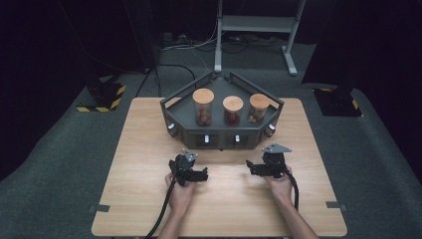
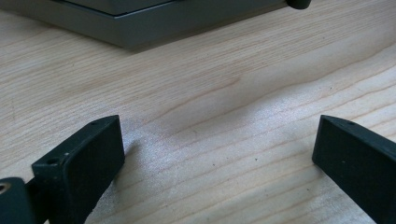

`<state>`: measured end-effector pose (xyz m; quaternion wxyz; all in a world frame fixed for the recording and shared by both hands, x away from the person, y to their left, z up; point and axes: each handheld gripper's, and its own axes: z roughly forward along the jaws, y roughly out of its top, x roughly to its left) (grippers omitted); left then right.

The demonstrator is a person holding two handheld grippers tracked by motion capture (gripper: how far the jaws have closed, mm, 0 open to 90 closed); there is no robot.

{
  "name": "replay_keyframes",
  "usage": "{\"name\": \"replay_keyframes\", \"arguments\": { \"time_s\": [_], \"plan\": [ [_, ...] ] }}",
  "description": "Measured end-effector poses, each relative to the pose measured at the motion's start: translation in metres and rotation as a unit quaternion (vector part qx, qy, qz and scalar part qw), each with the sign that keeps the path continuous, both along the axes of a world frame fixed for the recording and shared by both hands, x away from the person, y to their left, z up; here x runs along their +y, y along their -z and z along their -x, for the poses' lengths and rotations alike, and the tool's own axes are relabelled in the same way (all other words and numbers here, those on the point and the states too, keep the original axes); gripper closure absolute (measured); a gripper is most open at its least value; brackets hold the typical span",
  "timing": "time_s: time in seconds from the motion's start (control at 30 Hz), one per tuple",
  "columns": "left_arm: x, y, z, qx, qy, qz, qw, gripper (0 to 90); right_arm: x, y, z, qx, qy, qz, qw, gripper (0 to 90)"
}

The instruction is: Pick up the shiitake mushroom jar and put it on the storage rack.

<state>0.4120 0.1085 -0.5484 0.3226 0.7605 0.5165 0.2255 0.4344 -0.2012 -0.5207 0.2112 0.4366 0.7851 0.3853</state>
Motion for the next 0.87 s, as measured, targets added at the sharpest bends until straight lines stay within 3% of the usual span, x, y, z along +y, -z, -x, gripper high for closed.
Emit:
{"name": "replay_keyframes", "arguments": {
  "time_s": [0.37,0.53,0.87],
  "plan": [
    [0.000,0.000,0.000,0.000,0.000,0.000,1.0000,2.1,0.004,0.014,0.001,0.014,-0.003,0.013,0.9998,9.3],
    [0.000,0.000,0.000,0.000,0.000,-0.001,1.0000,2.2,0.008,0.024,-0.003,0.031,-0.002,0.039,0.9988,7.6],
    [0.000,0.000,0.000,0.000,0.000,-0.002,1.0000,2.2,0.008,0.027,-0.004,0.030,-0.007,0.034,0.9989,6.5]
  ]
}}
